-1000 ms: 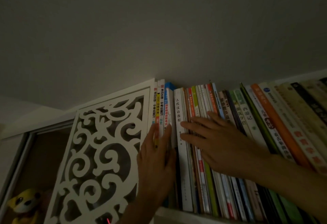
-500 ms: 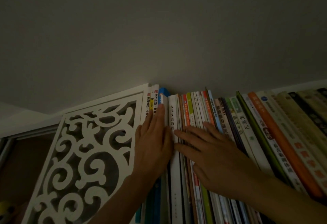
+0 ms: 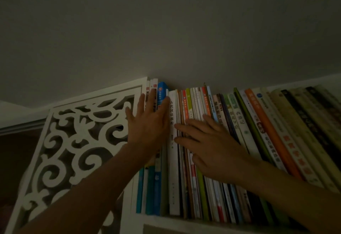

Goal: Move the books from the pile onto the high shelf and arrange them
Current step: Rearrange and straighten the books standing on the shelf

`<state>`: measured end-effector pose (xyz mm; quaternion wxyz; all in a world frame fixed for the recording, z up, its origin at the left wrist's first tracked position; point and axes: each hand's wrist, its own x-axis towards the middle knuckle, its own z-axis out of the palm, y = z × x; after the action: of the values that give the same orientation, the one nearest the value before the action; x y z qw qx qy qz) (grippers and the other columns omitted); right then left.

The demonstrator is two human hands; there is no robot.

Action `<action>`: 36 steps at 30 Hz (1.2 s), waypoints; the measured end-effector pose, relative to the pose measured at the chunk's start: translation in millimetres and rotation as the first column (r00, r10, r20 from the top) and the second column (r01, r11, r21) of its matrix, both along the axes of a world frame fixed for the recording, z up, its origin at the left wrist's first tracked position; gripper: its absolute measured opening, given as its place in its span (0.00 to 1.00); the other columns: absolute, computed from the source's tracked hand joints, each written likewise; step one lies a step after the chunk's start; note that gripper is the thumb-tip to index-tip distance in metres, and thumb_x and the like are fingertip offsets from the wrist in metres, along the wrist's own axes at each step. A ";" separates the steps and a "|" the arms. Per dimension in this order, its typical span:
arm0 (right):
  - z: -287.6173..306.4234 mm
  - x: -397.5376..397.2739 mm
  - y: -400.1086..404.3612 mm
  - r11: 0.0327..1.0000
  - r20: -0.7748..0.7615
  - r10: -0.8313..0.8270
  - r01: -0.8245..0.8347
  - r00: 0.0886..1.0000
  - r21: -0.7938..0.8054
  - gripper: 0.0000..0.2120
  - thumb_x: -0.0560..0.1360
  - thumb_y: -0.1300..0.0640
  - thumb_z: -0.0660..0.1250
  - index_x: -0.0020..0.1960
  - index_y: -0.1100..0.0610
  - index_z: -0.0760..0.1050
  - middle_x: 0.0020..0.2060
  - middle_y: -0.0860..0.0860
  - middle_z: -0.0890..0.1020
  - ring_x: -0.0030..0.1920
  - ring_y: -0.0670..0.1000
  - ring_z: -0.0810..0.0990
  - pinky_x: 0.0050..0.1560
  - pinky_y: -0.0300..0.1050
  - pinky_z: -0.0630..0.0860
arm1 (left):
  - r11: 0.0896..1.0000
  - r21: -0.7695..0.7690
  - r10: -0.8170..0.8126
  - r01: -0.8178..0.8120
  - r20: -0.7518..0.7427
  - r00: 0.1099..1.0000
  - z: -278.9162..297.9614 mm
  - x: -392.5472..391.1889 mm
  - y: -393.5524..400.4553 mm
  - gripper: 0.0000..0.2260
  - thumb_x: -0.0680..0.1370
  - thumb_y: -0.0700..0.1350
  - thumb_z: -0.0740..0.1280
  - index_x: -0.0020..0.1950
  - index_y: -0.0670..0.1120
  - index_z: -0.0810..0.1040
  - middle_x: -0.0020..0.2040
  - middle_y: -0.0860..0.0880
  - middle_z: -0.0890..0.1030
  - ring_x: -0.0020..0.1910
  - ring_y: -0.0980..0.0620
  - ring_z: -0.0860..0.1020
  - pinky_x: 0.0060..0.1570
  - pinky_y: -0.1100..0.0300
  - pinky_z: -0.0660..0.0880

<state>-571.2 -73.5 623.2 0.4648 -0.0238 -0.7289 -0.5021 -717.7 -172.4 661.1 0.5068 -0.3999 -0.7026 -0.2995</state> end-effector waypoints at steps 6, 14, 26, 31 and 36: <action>22.7 27.1 -19.9 0.999 -0.129 0.036 -0.039 0.991 -0.016 0.23 0.68 0.53 0.53 0.56 0.57 0.79 0.57 0.56 0.80 0.59 0.55 0.75 0.65 0.54 0.65 | 0.973 0.042 -0.228 0.227 0.027 0.973 2.6 9.2 -2.7 0.20 0.81 0.55 0.48 0.73 0.55 0.60 0.78 0.49 0.45 0.76 0.47 0.44 0.72 0.41 0.43; 76.0 47.7 -11.6 0.911 -0.309 0.096 -0.209 0.946 -0.356 0.24 0.70 0.56 0.53 0.64 0.58 0.71 0.60 0.55 0.76 0.60 0.55 0.73 0.63 0.48 0.64 | 0.954 0.084 -0.287 0.290 -0.044 0.957 46.0 10.3 -6.8 0.19 0.81 0.49 0.53 0.71 0.51 0.65 0.77 0.47 0.49 0.76 0.46 0.45 0.72 0.45 0.43; 79.0 25.4 -6.3 0.872 -0.318 0.133 -0.263 0.939 -0.413 0.27 0.70 0.56 0.52 0.67 0.59 0.69 0.58 0.56 0.77 0.57 0.57 0.75 0.66 0.51 0.63 | 0.908 0.231 -0.344 0.349 -0.060 0.937 48.0 13.4 17.7 0.17 0.81 0.45 0.53 0.67 0.42 0.68 0.76 0.48 0.57 0.76 0.48 0.46 0.72 0.48 0.41; 109.3 15.2 -16.3 0.808 -0.244 0.084 -0.210 0.966 -0.551 0.15 0.75 0.64 0.59 0.58 0.65 0.76 0.55 0.59 0.80 0.53 0.58 0.78 0.59 0.51 0.72 | 0.896 0.123 -0.415 0.426 -0.107 0.903 27.3 -1.8 21.0 0.25 0.78 0.51 0.47 0.75 0.49 0.57 0.78 0.50 0.46 0.76 0.50 0.41 0.72 0.50 0.39; 101.7 12.1 -13.9 0.676 -0.350 0.237 -0.413 0.906 -0.611 0.17 0.78 0.64 0.57 0.67 0.60 0.70 0.59 0.57 0.78 0.56 0.54 0.77 0.56 0.42 0.72 | 0.887 0.163 -0.416 0.432 -0.123 0.901 18.7 -7.6 26.5 0.27 0.75 0.60 0.42 0.75 0.58 0.54 0.77 0.54 0.47 0.76 0.53 0.41 0.72 0.50 0.39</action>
<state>-559.0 -87.5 724.9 0.5918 -0.1199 -0.7899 -0.1067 -725.3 -145.9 679.9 0.4934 -0.5068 -0.5451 -0.4500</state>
